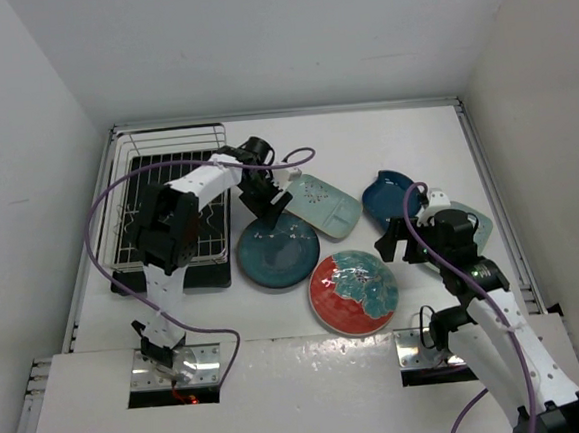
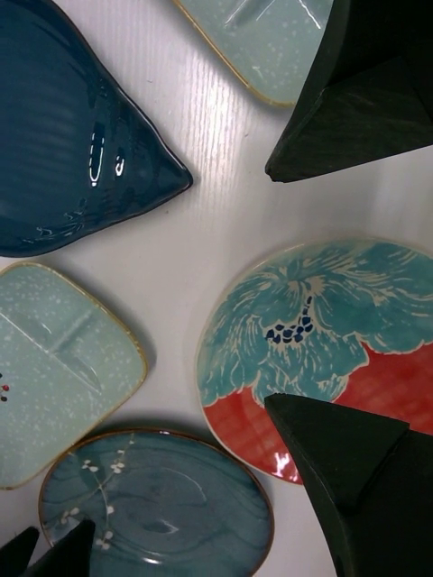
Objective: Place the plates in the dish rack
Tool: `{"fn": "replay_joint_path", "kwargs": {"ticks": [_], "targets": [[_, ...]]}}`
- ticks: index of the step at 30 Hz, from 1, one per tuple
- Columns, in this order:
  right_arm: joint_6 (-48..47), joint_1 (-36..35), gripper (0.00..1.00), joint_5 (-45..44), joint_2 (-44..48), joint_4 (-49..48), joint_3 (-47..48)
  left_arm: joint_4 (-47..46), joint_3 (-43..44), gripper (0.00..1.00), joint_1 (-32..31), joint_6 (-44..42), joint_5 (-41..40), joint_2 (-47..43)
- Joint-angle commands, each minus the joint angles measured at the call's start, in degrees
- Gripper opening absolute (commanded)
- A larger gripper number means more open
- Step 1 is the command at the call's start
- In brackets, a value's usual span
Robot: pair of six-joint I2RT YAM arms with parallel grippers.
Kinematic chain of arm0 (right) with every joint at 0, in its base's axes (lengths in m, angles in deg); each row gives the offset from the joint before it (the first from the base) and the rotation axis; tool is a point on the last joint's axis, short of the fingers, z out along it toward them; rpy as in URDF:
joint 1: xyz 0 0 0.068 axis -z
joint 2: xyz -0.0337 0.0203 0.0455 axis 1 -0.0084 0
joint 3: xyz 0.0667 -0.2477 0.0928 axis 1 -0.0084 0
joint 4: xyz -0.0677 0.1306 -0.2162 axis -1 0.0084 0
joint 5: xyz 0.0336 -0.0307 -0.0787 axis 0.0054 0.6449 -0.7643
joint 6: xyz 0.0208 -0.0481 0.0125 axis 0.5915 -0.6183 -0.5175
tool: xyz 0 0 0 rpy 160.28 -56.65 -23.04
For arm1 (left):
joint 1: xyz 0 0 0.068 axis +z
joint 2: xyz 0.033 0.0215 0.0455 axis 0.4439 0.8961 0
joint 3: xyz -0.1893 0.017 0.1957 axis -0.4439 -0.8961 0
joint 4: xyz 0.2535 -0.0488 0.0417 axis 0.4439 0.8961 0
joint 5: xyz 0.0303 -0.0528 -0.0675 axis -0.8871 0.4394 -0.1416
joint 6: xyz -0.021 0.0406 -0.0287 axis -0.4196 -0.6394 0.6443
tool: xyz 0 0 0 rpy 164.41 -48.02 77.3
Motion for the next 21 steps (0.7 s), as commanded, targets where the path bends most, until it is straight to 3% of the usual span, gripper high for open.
{"fn": "replay_joint_path", "kwargs": {"ticks": [1,5,7,10,11,14,21], "targets": [[-0.85,0.13,1.0,1.81,0.64,-2.72,0.93,1.19,-0.63,0.75,1.48,-0.16,4.44,3.06],[-0.94,0.05,1.0,1.81,0.47,-2.9,1.54,3.93,-0.63,0.56,2.01,-1.39,9.27,4.38],[-1.29,-0.04,1.0,1.72,0.2,-3.07,1.63,5.5,-1.16,0.52,2.01,-1.91,9.28,4.38],[-1.12,0.13,1.0,1.37,-0.23,-3.33,1.8,6.91,-1.69,0.35,2.01,-1.92,9.28,4.91],[-1.03,0.05,1.0,1.37,-0.15,-3.42,1.63,6.92,-0.99,0.21,2.01,-1.92,9.28,5.43],[-0.68,0.04,1.0,1.28,-0.67,-4.04,1.28,8.32,0.68,0.0,2.7,0.8,9.9,5.96],[-0.24,-0.3,1.0,1.8,-2.52,-5.71,1.28,10.96,9.45,0.0,3.77,5.02,16.3,2.28]]}}
